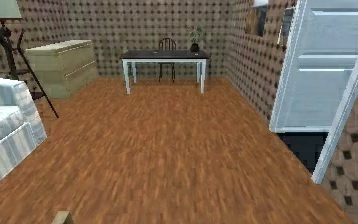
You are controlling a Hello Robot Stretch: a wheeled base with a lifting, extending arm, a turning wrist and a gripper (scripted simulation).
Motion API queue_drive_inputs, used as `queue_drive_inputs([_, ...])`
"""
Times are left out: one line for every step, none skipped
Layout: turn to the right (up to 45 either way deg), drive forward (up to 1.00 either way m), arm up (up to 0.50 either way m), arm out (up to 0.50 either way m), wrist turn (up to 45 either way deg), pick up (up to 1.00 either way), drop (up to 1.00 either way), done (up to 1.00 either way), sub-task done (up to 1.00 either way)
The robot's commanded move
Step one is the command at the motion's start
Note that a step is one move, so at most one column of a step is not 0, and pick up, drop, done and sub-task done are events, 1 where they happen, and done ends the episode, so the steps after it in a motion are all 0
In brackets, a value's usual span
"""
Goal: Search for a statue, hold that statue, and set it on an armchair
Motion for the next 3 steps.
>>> queue_drive_inputs([21.0, 0.00, 0.00, 0.00, 0.0, 0.00, 0.00, 0.00, 0.00])
queue_drive_inputs([0.0, 1.00, 0.00, 0.00, 0.0, 0.00, 0.00, 0.00, 0.00])
queue_drive_inputs([3.0, 0.00, 0.00, 0.00, 0.0, 0.00, 0.00, 0.00, 0.00])
